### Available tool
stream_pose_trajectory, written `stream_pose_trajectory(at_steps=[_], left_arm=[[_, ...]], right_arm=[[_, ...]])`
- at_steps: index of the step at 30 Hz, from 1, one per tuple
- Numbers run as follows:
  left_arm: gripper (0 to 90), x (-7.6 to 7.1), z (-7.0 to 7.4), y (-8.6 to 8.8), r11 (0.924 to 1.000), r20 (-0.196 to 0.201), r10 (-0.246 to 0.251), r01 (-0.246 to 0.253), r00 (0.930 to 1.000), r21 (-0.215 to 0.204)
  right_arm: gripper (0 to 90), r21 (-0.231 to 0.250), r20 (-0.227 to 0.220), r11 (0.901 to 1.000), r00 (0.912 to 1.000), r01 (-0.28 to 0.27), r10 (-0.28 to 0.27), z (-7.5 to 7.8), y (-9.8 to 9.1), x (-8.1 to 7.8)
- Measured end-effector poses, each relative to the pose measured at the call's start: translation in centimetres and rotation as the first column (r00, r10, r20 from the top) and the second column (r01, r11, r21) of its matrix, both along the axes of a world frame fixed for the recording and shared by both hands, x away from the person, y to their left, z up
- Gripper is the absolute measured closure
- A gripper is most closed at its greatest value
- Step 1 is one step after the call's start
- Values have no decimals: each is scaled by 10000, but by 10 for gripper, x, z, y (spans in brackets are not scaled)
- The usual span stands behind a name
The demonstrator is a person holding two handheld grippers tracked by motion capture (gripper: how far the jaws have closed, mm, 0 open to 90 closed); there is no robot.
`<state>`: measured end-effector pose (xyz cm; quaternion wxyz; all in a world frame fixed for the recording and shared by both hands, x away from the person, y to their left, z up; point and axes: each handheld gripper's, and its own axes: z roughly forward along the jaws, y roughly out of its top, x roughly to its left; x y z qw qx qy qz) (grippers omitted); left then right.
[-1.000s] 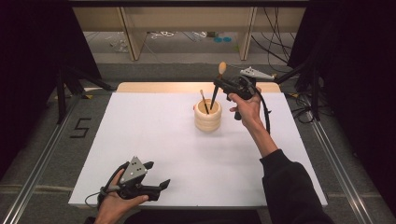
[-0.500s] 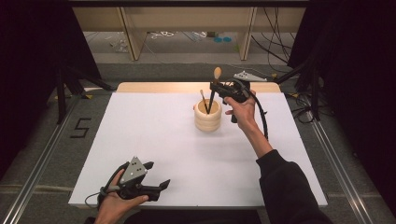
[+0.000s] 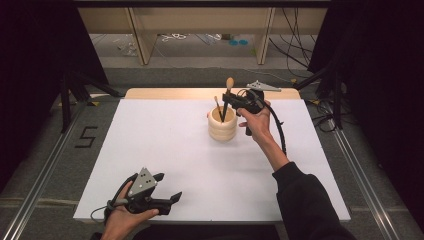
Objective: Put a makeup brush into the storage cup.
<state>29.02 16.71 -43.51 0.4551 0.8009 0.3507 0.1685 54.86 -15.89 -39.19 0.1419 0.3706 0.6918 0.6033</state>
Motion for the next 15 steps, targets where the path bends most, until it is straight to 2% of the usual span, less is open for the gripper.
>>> stream_pose_trajectory(at_steps=[2, 4, 5, 6, 7, 8, 9, 10, 12, 15], left_arm=[[178, 1, -1, 0, 10000, -44, 25, -25, 10000, -85], [178, 0, -1, 0, 9999, -50, 17, -17, 10000, -104], [178, 1, -1, 0, 9999, -70, 55, -56, 10000, -146], [178, 1, -1, 0, 9999, -82, 76, -77, 9999, -140], [178, 1, -1, 0, 9999, -79, 54, -56, 10000, -137], [178, 1, -1, 0, 9999, -79, 34, -35, 10000, -132], [178, 0, 0, 0, 9999, -99, 95, -96, 9999, -121], [179, 0, 0, 0, 9999, -98, 88, -89, 9999, -130], [178, 0, 0, 0, 9999, -58, 26, -26, 10000, -99], [178, 0, -1, 0, 10000, -93, 31, -31, 10000, 15]], right_arm=[[773, -178, -13, 9998, 10000, -17, 17, -1, 0, 0], [773, -47, -74, 10000, 10000, -23, 23, -2, 1, 0], [773, -210, -84, 9998, 10000, -15, 14, -3, 1, 0], [772, -114, -192, 9999, 9998, -21, 18, -4, 2, 0], [772, -212, -211, 9998, 9998, -58, 54, -5, 2, 0], [771, -199, -90, 9998, 9999, -53, 51, -7, 2, 1], [766, -306, -304, 9995, 9995, -33, 24, -8, 2, 0], [732, -291, -243, 9996, 9997, 19, -26, -9, 2, 0], [562, -235, -545, 9995, 9982, 219, -231, -11, 3, 0], [401, -323, -805, 9976, 9948, 606, -630, -10, 3, 0]])
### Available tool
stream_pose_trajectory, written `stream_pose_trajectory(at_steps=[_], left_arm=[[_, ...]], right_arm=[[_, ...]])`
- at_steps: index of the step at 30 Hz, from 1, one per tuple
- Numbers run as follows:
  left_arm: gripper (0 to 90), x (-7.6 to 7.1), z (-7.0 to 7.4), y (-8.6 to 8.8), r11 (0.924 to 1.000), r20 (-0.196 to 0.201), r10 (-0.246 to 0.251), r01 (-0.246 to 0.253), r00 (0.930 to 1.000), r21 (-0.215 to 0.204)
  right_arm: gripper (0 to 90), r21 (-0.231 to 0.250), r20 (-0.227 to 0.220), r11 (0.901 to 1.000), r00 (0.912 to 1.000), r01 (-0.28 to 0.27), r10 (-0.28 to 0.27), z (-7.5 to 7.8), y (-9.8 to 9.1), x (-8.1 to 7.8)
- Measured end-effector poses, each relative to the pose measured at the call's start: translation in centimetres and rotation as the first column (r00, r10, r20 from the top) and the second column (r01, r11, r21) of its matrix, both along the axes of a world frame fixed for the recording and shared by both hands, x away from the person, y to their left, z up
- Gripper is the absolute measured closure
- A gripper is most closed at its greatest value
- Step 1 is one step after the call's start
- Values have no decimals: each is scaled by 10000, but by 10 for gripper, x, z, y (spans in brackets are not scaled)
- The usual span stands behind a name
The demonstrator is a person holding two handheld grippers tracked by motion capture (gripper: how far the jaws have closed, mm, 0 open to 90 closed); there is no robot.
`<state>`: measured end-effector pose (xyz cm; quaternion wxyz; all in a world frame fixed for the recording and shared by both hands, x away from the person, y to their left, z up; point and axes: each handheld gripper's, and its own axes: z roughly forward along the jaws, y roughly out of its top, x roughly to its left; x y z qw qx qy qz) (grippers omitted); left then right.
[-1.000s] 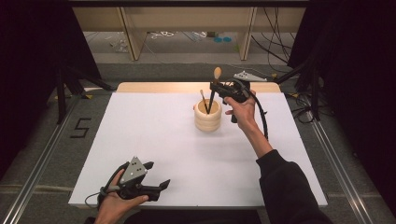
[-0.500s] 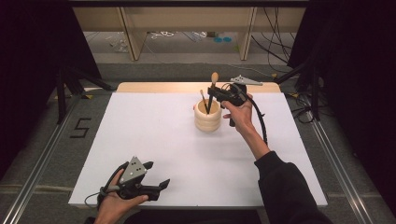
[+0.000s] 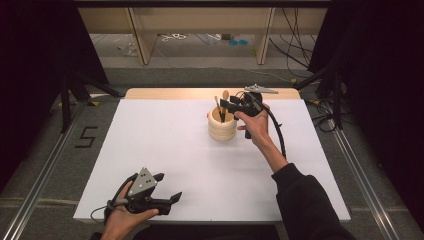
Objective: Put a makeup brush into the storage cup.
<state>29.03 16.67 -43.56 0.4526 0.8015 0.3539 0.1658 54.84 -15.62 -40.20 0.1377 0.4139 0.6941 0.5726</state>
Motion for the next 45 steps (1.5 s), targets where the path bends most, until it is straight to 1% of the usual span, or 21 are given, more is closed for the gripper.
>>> stream_pose_trajectory(at_steps=[1, 3, 7, 9, 10, 11, 12, 16, 17, 19, 20, 22, 23, 24, 25, 26, 32, 33, 37, 44, 45], left_arm=[[178, 0, 0, 0, 10000, 1, -9, 9, 10000, -30], [178, 0, 0, 0, 9999, 7, -70, 70, 10000, -89], [179, 0, 0, 0, 10000, 37, -30, 30, 10000, -91], [179, 0, 0, 0, 9999, 4, -77, 77, 10000, -90], [179, 0, 0, 0, 9999, 15, -48, 48, 10000, -110], [179, 1, 0, 0, 9999, 14, -35, 35, 10000, -137], [179, 1, 0, 0, 9999, -13, -4, 4, 10000, -172], [180, 0, 0, 0, 9999, 4, 53, -53, 10000, -154], [180, 0, 1, 1, 9999, 26, 50, -50, 10000, -149], [180, 0, 2, 2, 9998, 78, 78, -77, 9999, -197], [180, 0, 2, 2, 9998, 75, 112, -111, 9999, -178], [181, 1, 2, 3, 9998, 92, 132, -130, 9999, -158], [181, 0, 2, 2, 9997, 54, 155, -154, 9999, -198], [181, 1, 2, 3, 9998, 77, 137, -136, 9999, -173], [181, 1, 2, 2, 9997, 86, 141, -139, 9999, -223], [181, 0, 3, 3, 9997, 112, 159, -157, 9998, -201], [182, 1, 3, 4, 9994, 96, 284, -282, 9996, -217], [182, 1, 3, 4, 9992, 70, 252, -249, 9997, -320], [182, 1, 3, 4, 9994, 103, 187, -184, 9998, -297], [183, 2, 3, 6, 9988, 23, 312, -311, 9995, -377], [183, 2, 2, 5, 9986, -6, 303, -303, 9995, -437]], right_arm=[[354, 96, -67, 9999, 10000, 72, -71, 1, -1, 0], [284, -58, -216, 9998, 9995, 210, -211, 2, -2, -1], [251, -249, -158, 9990, 9992, 368, -372, 6, -7, -7], [251, -77, -103, 9991, 9991, 419, -420, 6, -9, -9], [251, -238, -130, 9989, 9990, 414, -417, 8, -10, -12], [251, -112, -119, 9993, 9993, 359, -360, 8, -10, -13], [252, -287, -150, 9991, 9994, 311, -315, 9, -11, -15], [250, -207, 30, 9995, 9997, 246, -246, 10, -15, -21], [247, -345, -75, 9993, 9998, 170, -173, 12, -17, -24], [242, -163, 190, 9997, 9996, 194, -191, 13, -17, -27], [243, -246, 54, 9996, 9999, 121, -120, 16, -19, -31], [241, -89, 333, 9999, 9994, 46, -43, 18, -19, -34], [240, -214, 272, 9998, 9996, 60, -54, 19, -19, -36], [235, -90, 365, 9999, 9993, -43, 46, 20, -18, -39], [231, -93, 197, 9999, 9997, -127, 129, 21, -17, -42], [231, 152, 233, 9996, 9994, -246, 242, 22, -15, -45], [236, -442, 811, 9976, 9951, -525, 560, 26, -5, -60], [235, -724, 721, 9962, 9960, -479, 531, 26, -5, -63], [235, -778, 664, 9954, 9959, -566, 619, 22, -3, -67], [241, -574, 559, 9952, 9950, -796, 828, 19, -6, -75], [241, -564, 413, 9951, 9956, -817, 841, 20, -6, -77]])
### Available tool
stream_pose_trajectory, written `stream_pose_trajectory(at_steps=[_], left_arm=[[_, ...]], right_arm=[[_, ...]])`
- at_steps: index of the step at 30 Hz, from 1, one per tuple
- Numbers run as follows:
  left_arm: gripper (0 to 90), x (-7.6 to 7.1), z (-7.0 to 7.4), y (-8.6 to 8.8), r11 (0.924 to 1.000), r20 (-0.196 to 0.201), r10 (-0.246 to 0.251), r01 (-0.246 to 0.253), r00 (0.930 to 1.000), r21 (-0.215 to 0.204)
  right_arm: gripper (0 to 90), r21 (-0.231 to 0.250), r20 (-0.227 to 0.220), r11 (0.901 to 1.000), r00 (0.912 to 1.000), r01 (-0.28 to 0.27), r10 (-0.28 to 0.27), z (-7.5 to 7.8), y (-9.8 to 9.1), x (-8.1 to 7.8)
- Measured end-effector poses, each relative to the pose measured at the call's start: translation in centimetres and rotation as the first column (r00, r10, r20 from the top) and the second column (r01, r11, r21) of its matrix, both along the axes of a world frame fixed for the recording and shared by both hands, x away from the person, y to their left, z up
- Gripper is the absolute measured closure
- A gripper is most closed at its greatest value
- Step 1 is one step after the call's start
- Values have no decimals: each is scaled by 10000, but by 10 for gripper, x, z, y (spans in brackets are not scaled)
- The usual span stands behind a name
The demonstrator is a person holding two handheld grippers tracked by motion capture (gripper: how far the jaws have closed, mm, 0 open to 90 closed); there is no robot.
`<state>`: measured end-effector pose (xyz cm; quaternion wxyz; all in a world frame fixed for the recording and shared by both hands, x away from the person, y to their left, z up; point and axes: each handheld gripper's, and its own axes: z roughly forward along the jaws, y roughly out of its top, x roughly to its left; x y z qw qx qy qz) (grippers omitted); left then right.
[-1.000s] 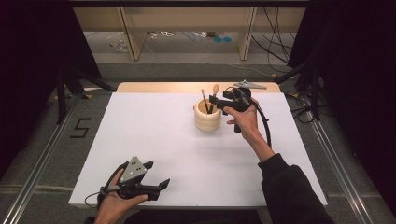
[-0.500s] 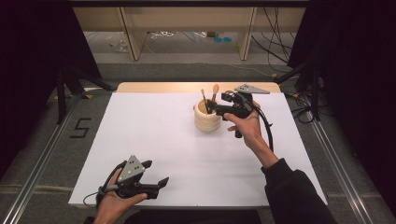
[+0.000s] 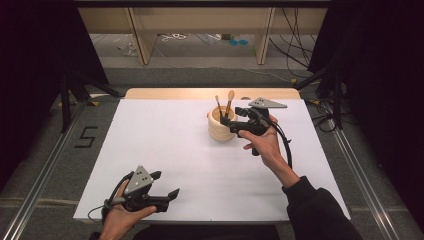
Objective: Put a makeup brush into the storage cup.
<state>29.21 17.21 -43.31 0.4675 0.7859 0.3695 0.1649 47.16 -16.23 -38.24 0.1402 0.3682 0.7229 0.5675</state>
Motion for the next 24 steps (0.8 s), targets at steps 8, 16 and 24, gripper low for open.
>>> stream_pose_trajectory(at_steps=[8, 16, 24], left_arm=[[183, 0, 0, 0, 10000, 41, 3, -3, 10000, 46], [184, 0, 0, 2, 9995, 46, 233, -234, 9997, 210], [184, 1, 1, 3, 9995, 53, 282, -282, 9996, 118]], right_arm=[[243, 233, -43, 9993, 9996, -287, 288, -5, 0, -12], [236, 279, -79, 9985, 9989, -467, 469, -8, 0, -23], [231, 302, -272, 9977, 9978, -604, 612, -11, -3, -32]])
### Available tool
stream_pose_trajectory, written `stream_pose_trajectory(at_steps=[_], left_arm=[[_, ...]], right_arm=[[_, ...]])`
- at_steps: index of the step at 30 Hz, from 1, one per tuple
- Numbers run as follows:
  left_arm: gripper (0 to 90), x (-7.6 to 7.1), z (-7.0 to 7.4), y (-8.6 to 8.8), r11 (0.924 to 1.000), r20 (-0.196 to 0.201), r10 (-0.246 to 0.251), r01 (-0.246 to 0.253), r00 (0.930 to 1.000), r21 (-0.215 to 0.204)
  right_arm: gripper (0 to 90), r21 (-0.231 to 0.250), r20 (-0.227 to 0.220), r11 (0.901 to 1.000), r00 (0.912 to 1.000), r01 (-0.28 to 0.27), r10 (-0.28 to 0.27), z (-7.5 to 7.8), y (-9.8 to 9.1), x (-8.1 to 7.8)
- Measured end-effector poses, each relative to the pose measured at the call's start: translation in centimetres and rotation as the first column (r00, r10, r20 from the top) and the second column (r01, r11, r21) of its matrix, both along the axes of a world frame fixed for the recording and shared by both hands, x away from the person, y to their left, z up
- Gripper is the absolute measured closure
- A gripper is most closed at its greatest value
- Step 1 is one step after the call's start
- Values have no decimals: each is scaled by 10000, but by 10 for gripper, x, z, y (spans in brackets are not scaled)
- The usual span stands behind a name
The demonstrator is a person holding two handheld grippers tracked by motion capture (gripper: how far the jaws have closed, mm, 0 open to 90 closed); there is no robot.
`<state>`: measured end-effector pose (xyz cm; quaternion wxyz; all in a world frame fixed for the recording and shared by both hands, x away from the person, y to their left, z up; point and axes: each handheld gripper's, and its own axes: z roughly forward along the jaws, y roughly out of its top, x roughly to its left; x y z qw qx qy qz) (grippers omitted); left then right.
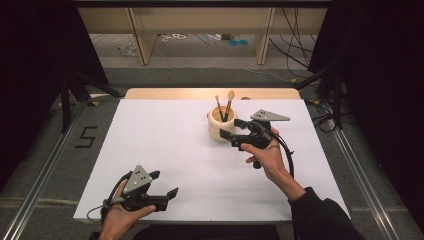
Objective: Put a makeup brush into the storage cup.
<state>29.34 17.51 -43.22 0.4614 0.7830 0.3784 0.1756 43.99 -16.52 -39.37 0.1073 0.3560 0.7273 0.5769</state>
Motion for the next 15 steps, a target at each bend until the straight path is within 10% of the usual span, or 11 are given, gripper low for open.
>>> stream_pose_trajectory(at_steps=[15], left_arm=[[185, 1, -1, 0, 10000, -48, 46, -46, 10000, 48]], right_arm=[[232, -97, 132, 9988, 9987, -489, 490, -12, -1, -17]])
